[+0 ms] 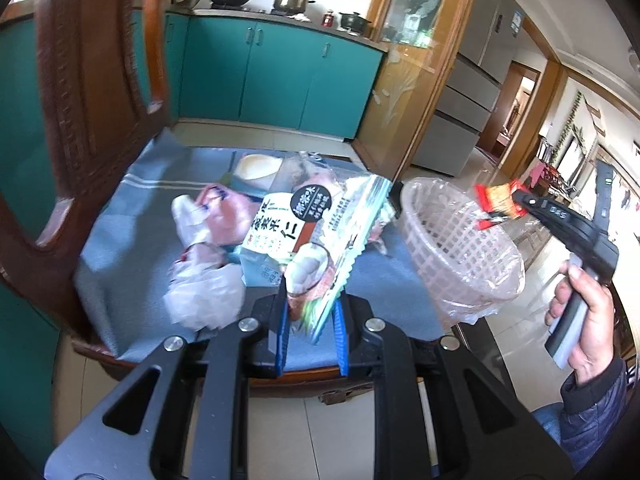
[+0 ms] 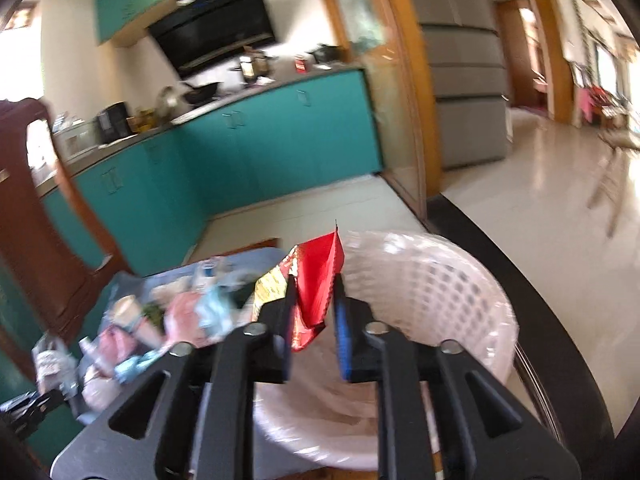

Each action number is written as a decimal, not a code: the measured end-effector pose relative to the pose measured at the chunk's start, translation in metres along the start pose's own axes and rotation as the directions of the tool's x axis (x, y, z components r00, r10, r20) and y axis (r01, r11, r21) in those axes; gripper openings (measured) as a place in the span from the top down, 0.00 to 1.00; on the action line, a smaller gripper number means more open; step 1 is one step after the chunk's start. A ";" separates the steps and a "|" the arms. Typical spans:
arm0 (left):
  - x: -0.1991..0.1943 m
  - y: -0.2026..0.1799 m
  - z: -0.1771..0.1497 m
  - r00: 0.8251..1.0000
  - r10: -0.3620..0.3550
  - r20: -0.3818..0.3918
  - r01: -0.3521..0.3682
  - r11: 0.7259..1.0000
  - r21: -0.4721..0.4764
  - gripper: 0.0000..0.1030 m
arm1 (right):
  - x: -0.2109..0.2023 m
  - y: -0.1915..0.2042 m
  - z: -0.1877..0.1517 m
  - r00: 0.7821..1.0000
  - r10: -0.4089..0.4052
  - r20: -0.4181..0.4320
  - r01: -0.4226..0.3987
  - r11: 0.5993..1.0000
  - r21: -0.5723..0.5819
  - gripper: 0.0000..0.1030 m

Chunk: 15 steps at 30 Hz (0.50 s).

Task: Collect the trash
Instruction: 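Release the red chip bag into the wastebasket while the left tool carries the snack packet over it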

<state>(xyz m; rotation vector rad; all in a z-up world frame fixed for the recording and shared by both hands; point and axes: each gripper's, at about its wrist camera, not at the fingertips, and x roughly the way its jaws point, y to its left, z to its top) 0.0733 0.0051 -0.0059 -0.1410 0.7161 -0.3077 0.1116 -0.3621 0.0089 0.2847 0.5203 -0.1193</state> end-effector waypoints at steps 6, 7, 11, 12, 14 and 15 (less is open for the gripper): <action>0.025 -0.042 0.009 0.999 -0.051 -0.005 0.051 0.997 0.061 0.81 | -0.012 -0.025 0.003 0.997 -0.054 0.058 0.050 0.997 0.064 0.36; 0.031 -0.053 0.013 0.998 -0.067 -0.008 0.068 0.995 0.075 0.81 | -0.015 -0.028 0.004 0.997 -0.050 0.061 0.046 0.996 0.072 0.36; 0.056 -0.099 0.032 0.988 -0.149 -0.040 0.152 0.980 0.126 0.81 | -0.026 -0.042 0.006 0.993 -0.067 0.094 0.055 0.991 0.124 0.36; 0.066 -0.115 0.039 0.985 -0.167 -0.045 0.171 0.975 0.143 0.81 | -0.029 -0.049 0.007 0.992 -0.074 0.106 0.057 0.987 0.149 0.36; 0.085 -0.144 0.049 0.976 -0.208 -0.067 0.217 0.964 0.156 0.81 | -0.032 -0.056 0.008 0.990 -0.084 0.112 0.061 0.979 0.193 0.36; 0.094 -0.158 0.053 0.968 -0.233 -0.089 0.245 0.956 0.162 0.81 | -0.032 -0.059 0.008 0.990 -0.087 0.114 0.062 0.977 0.206 0.36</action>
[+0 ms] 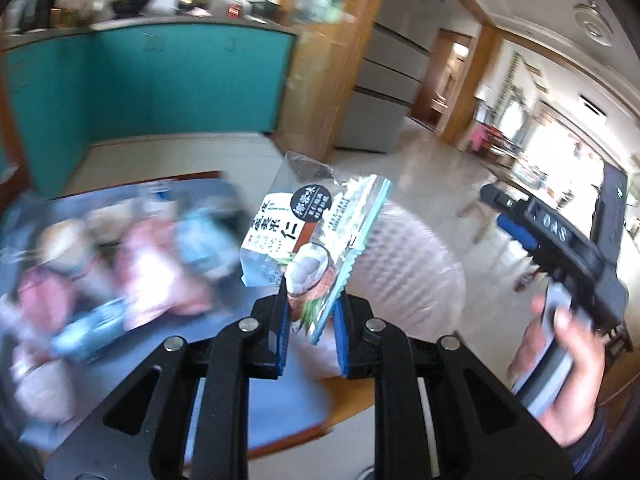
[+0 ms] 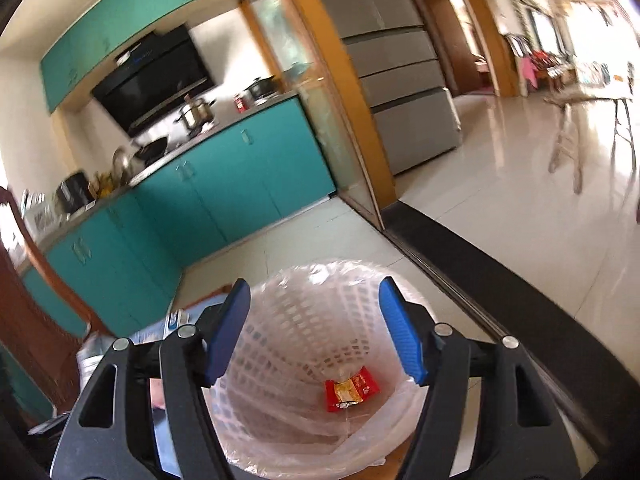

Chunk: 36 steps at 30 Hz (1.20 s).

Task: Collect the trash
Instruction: 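Release the red chip bag into the wastebasket while the left tool carries the snack packet over it, then open the left tool over the wastebasket, dropping the snack packet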

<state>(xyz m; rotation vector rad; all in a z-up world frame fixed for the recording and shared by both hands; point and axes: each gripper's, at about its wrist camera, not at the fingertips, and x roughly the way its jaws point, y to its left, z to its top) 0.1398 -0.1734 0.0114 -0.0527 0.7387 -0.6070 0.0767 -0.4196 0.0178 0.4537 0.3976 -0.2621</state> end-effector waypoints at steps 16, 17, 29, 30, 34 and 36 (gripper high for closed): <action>-0.057 0.046 -0.009 0.949 0.299 0.096 -0.301 0.954 0.006 0.07 | -0.014 0.022 -0.016 0.997 0.072 -0.037 -0.074 0.995 -0.064 0.36; -0.072 0.055 -0.015 0.943 0.317 0.106 -0.318 0.948 -0.007 0.06 | -0.016 0.029 -0.020 0.996 0.083 -0.044 -0.086 0.993 -0.084 0.36; -0.155 0.135 -0.101 0.876 0.479 0.059 -0.469 0.873 -0.131 0.04 | -0.042 0.143 -0.100 0.950 0.226 -0.215 -0.287 0.902 -0.322 0.36; -0.153 0.135 -0.102 0.882 0.468 0.046 -0.459 0.879 -0.129 0.04 | -0.044 0.152 -0.109 0.946 0.232 -0.228 -0.300 0.892 -0.338 0.36; -0.147 0.124 -0.107 0.902 0.431 0.035 -0.426 0.900 -0.097 0.04 | -0.049 0.173 -0.134 0.935 0.235 -0.267 -0.326 0.866 -0.379 0.36; -0.146 0.120 -0.110 0.906 0.421 0.036 -0.416 0.904 -0.100 0.04 | -0.049 0.179 -0.141 0.933 0.233 -0.274 -0.330 0.859 -0.393 0.36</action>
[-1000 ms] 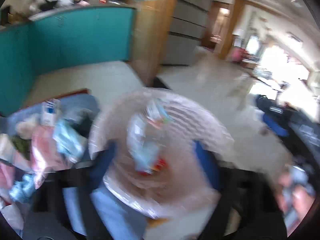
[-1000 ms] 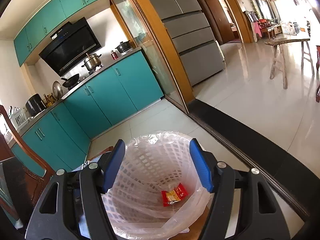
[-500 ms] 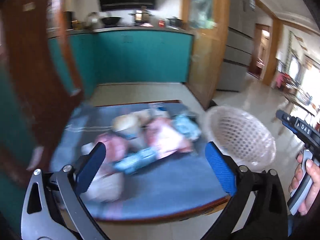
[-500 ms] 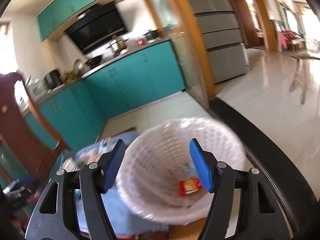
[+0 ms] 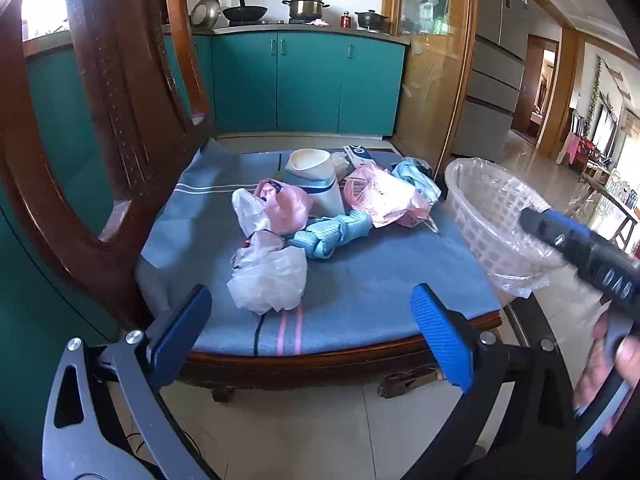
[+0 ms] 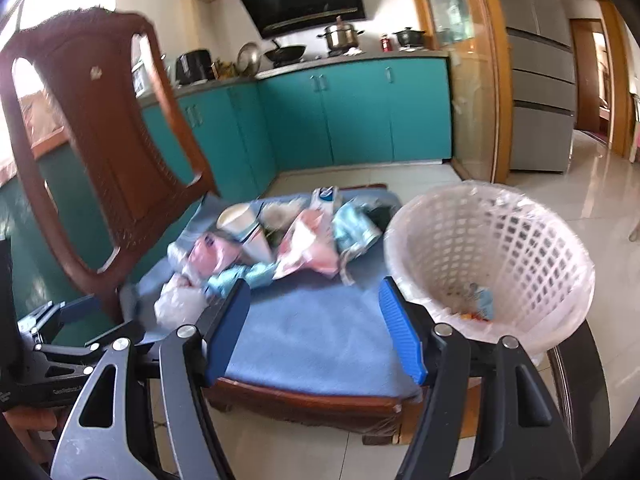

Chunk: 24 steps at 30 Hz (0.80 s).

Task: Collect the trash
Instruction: 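Open the left tool over the wastebasket, dropping the snack packet, then move both open tools back over the chair seat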

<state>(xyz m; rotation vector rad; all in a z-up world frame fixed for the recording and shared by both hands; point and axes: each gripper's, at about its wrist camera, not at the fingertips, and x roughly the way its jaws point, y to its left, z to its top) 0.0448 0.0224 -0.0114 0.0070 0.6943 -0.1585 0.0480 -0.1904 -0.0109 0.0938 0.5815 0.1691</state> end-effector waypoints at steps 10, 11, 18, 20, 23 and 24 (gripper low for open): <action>0.004 0.011 0.001 1.000 -0.003 -0.025 0.001 0.998 -0.069 0.04 | 0.005 -0.003 -0.003 1.000 -0.004 -0.014 0.004 1.000 -0.005 0.36; 0.005 0.012 0.001 1.000 -0.006 -0.028 0.004 0.997 -0.077 0.04 | 0.005 -0.003 -0.002 1.000 -0.002 -0.012 0.002 1.000 -0.006 0.36; 0.010 0.009 0.000 0.999 -0.013 -0.038 0.010 0.997 -0.081 0.04 | 0.005 -0.005 -0.003 1.000 0.001 -0.006 -0.001 1.000 -0.008 0.36; 0.011 0.008 0.000 0.999 -0.015 -0.040 0.012 0.997 -0.079 0.04 | 0.004 -0.005 -0.004 1.000 0.001 -0.006 -0.001 1.000 -0.010 0.36; 0.012 0.007 0.001 0.999 -0.016 -0.041 0.013 0.997 -0.075 0.04 | 0.004 -0.006 -0.004 1.000 0.002 -0.007 -0.002 1.000 -0.009 0.36; 0.013 0.007 0.000 0.999 -0.016 -0.042 0.013 0.997 -0.074 0.04 | 0.004 -0.006 -0.004 1.000 0.001 -0.007 -0.001 1.000 -0.009 0.36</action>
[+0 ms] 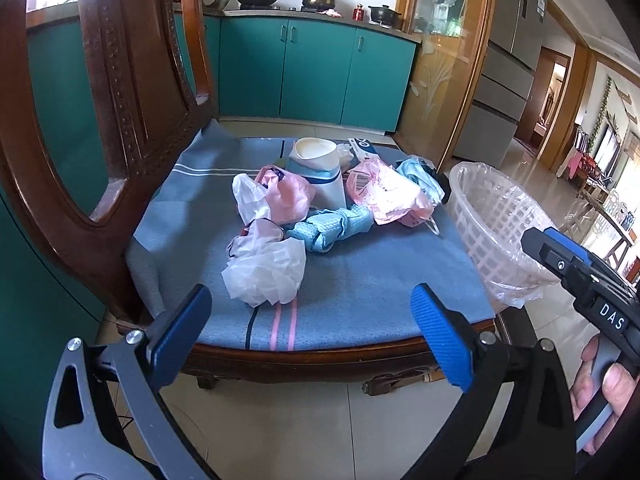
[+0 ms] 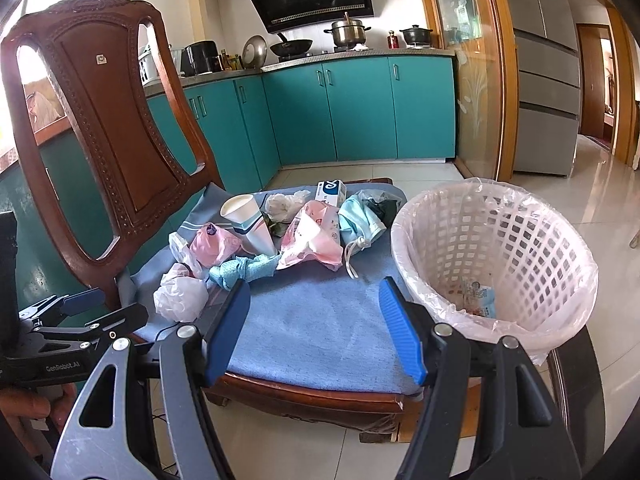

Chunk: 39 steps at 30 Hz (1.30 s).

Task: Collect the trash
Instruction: 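Move both open tools back over the chair seat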

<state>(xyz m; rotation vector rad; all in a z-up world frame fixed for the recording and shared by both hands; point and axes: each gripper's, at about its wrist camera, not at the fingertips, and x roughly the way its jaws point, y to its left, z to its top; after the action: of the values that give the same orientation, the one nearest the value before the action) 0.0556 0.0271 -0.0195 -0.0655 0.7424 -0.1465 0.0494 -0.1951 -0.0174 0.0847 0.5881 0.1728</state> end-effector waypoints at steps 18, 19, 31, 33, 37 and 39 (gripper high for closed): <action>0.002 -0.001 -0.002 1.000 0.000 -0.007 0.000 1.000 0.012 0.04 | 0.000 0.001 -0.001 1.000 0.002 -0.001 -0.002 1.000 -0.006 0.36; 0.002 -0.001 -0.002 1.000 0.001 -0.007 -0.001 1.000 0.012 0.04 | 0.000 0.001 -0.001 1.000 0.002 -0.001 -0.002 1.000 -0.007 0.36; 0.004 0.000 -0.003 1.000 0.005 -0.012 -0.005 1.000 0.015 0.04 | 0.001 0.002 -0.001 1.000 0.004 0.000 -0.004 1.000 -0.008 0.36; 0.005 0.001 -0.003 1.000 0.007 -0.012 -0.006 1.000 0.015 0.04 | 0.001 0.002 -0.001 1.000 0.004 0.000 -0.004 1.000 -0.008 0.36; 0.005 -0.001 -0.003 1.000 0.006 -0.015 -0.006 1.000 0.021 0.04 | 0.001 0.002 -0.001 1.000 0.003 0.000 -0.003 1.000 -0.008 0.36; 0.004 -0.001 -0.003 1.000 0.007 -0.014 -0.007 1.000 0.022 0.04 | 0.001 0.002 -0.001 1.000 0.004 0.000 -0.004 1.000 -0.008 0.36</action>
<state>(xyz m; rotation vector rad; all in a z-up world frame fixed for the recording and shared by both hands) 0.0567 0.0249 -0.0244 -0.0414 0.7549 -0.1488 0.0493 -0.1929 -0.0185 0.0781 0.5868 0.1793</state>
